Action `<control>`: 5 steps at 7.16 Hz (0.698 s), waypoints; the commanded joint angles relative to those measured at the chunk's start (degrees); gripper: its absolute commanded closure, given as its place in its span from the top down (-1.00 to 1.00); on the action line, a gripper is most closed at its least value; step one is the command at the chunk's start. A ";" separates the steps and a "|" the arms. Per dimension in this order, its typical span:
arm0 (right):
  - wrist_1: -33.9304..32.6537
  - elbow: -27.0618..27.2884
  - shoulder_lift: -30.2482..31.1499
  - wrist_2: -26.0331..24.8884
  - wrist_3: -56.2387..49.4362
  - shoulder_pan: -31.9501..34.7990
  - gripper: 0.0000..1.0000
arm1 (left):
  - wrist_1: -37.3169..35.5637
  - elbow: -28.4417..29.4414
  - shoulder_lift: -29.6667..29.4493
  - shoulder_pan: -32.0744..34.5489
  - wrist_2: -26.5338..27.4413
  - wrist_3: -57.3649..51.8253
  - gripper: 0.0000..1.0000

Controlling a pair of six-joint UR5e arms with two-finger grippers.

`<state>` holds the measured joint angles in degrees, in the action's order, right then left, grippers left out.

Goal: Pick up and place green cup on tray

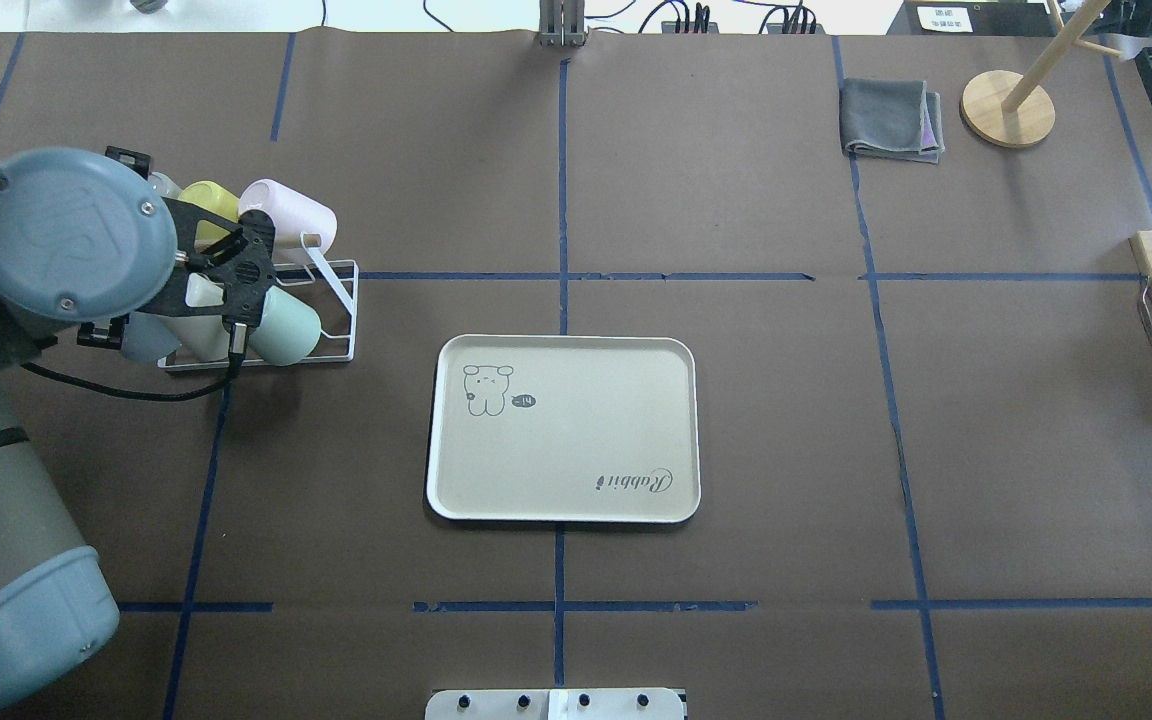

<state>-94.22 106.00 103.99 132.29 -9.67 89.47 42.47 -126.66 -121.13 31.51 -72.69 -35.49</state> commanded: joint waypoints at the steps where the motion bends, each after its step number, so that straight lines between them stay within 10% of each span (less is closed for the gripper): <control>1: 0.00 -0.01 0.07 0.16 0.00 0.00 1.00 | -1.60 3.59 -1.38 -2.42 3.08 -5.69 1.00; 5: -0.09 -0.36 0.34 0.42 0.00 0.00 1.00 | -0.46 11.42 -3.84 -4.88 6.42 -8.28 1.00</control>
<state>-94.28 105.67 104.21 132.61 -9.63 89.47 41.37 -117.91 -124.18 27.28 -67.25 -43.78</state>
